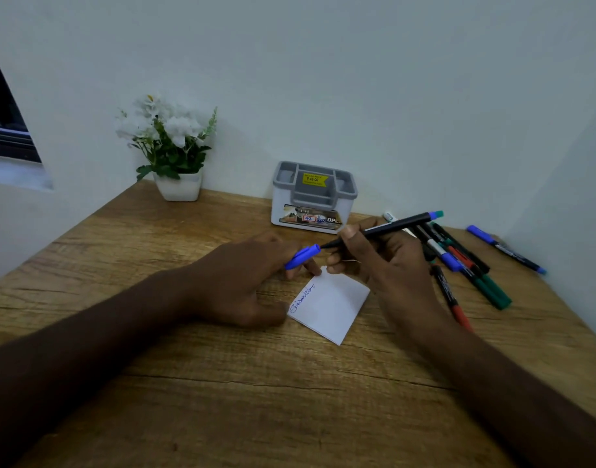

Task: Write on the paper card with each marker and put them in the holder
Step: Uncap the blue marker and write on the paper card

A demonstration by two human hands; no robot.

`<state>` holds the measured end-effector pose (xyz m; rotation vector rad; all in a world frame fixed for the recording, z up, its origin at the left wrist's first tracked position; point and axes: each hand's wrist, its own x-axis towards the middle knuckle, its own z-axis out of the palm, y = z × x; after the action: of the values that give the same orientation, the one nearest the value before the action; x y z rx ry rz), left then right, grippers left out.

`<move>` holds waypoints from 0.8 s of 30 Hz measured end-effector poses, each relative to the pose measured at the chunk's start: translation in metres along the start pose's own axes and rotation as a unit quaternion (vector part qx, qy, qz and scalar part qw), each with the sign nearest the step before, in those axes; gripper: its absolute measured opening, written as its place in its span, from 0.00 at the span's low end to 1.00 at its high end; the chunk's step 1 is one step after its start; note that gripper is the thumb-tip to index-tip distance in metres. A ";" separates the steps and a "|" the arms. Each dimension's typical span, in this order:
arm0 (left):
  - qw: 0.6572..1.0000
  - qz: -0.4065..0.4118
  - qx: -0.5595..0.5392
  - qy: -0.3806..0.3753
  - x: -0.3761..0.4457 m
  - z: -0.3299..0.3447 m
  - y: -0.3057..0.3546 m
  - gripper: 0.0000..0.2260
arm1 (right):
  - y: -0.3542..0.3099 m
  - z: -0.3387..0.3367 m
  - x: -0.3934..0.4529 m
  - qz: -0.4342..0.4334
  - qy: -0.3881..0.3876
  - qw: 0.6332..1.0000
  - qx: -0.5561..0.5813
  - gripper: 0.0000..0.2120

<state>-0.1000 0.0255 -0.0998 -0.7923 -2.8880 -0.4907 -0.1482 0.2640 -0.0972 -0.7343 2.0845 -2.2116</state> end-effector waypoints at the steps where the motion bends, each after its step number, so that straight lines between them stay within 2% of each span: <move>1: 1.000 0.002 0.005 0.000 0.000 0.000 0.000 0.17 | -0.001 0.002 0.000 -0.003 -0.003 1.000 -0.007 0.15; 7: 1.000 -0.009 0.030 -0.001 0.001 0.002 0.000 0.14 | -0.005 0.006 0.000 -0.005 -0.020 0.997 -0.071 0.13; 10: 0.999 -0.021 0.004 0.026 0.002 0.005 0.002 0.08 | -0.009 0.003 0.001 -0.006 -0.036 0.995 -0.095 0.07; 13: 0.996 -0.026 -0.004 0.081 0.003 0.010 0.006 0.15 | -0.007 0.002 -0.004 0.002 -0.071 0.990 -0.124 0.05; 15: 0.994 -0.033 -0.002 0.102 0.004 0.015 0.005 0.19 | -0.009 0.003 -0.005 0.011 -0.069 0.995 -0.072 0.10; 18: 0.992 -0.048 -0.002 0.118 0.007 0.019 0.001 0.15 | -0.009 0.001 -0.003 0.049 -0.063 0.995 0.053 0.19; 21: 0.991 -0.048 0.013 0.125 0.008 0.021 0.001 0.12 | 0.000 0.003 -0.005 0.066 -0.059 0.993 0.083 0.19; 24: 0.990 -0.066 0.023 0.124 0.007 0.022 0.002 0.21 | 0.006 0.007 -0.009 0.062 -0.067 0.990 0.106 0.16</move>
<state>-0.1057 0.0374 -0.1183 -0.4968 -2.7189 -0.4936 -0.1399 0.2595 -0.1062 -0.6951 1.7497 -2.2037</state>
